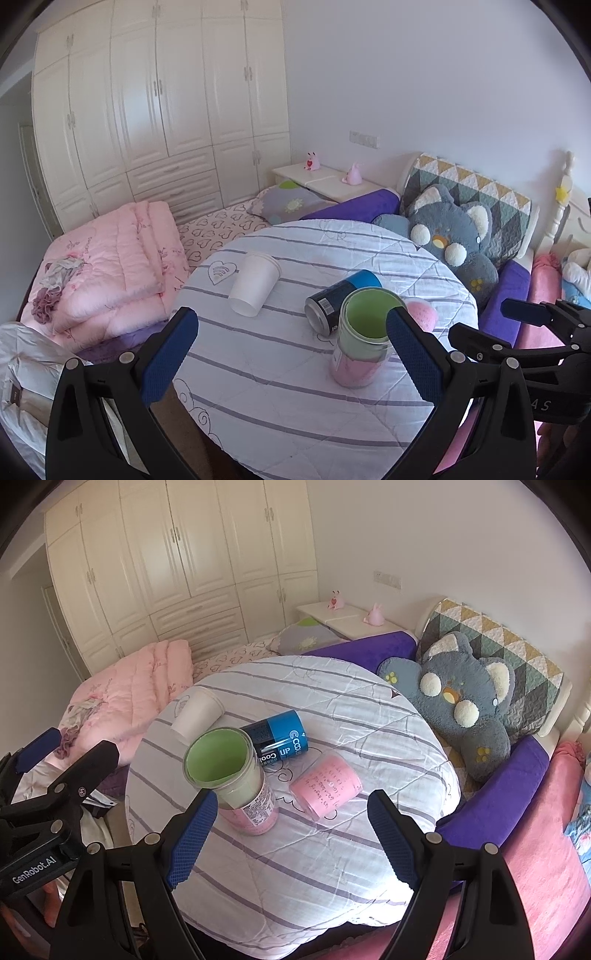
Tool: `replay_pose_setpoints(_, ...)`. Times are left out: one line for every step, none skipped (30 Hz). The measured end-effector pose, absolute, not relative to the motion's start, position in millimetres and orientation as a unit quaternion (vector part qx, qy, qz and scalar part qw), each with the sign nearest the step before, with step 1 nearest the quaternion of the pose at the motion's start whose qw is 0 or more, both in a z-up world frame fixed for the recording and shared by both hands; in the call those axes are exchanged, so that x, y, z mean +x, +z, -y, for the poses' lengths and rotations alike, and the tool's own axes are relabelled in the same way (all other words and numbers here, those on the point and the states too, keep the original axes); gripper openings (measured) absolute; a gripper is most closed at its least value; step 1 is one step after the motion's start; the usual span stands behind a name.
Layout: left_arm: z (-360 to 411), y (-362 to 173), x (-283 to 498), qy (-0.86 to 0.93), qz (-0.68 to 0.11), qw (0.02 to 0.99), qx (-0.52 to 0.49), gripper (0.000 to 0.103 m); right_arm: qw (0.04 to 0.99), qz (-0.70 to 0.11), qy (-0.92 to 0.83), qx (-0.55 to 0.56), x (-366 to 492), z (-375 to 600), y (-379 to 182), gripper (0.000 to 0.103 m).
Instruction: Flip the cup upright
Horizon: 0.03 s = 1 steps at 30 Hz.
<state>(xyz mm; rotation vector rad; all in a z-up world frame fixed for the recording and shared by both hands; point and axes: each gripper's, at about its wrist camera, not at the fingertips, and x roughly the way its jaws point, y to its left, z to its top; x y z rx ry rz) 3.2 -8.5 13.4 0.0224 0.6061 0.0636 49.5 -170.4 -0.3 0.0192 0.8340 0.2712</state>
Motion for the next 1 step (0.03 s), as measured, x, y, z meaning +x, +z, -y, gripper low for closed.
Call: replay_pose_setpoints(8.1,12.3,4.7,0.03,-0.301,0.953,0.011,0.103,0.905,-0.405,0.132,0.01,50.7,170.2,-1.1,0.085)
